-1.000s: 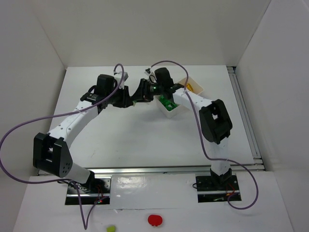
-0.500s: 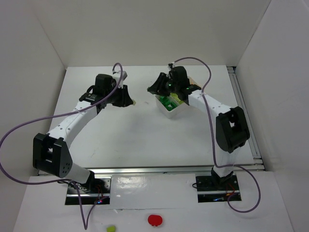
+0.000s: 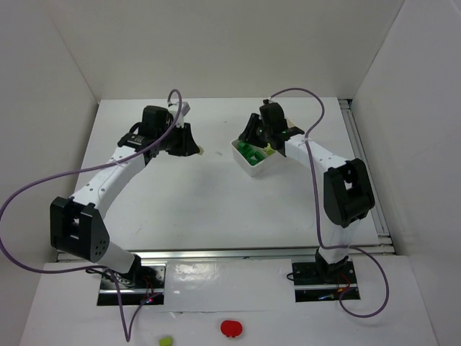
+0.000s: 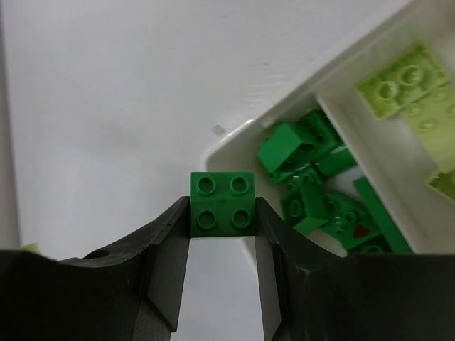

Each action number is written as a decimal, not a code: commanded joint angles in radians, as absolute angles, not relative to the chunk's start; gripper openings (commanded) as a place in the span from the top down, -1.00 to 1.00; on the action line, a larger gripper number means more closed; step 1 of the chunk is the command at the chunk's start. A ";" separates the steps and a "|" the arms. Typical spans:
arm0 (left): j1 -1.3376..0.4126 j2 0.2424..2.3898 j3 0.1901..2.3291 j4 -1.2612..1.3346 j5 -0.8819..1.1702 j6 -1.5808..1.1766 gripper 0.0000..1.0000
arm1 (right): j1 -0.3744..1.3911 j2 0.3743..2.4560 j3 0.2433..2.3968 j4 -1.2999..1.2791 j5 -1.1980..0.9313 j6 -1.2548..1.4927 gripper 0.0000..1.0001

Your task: Sort the legos into containers by color

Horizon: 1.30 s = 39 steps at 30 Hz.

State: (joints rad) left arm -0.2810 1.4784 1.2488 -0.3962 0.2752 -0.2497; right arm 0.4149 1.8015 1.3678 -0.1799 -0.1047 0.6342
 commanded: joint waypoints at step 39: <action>-0.494 2.319 2.233 -0.439 0.466 -0.676 1.00 | 0.212 1.286 1.178 -0.420 0.462 0.529 -0.61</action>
State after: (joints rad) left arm -0.4843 2.2913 2.1635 -0.4667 0.4419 -0.6250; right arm 0.2199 1.3376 1.1778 -0.3607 0.4065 0.5152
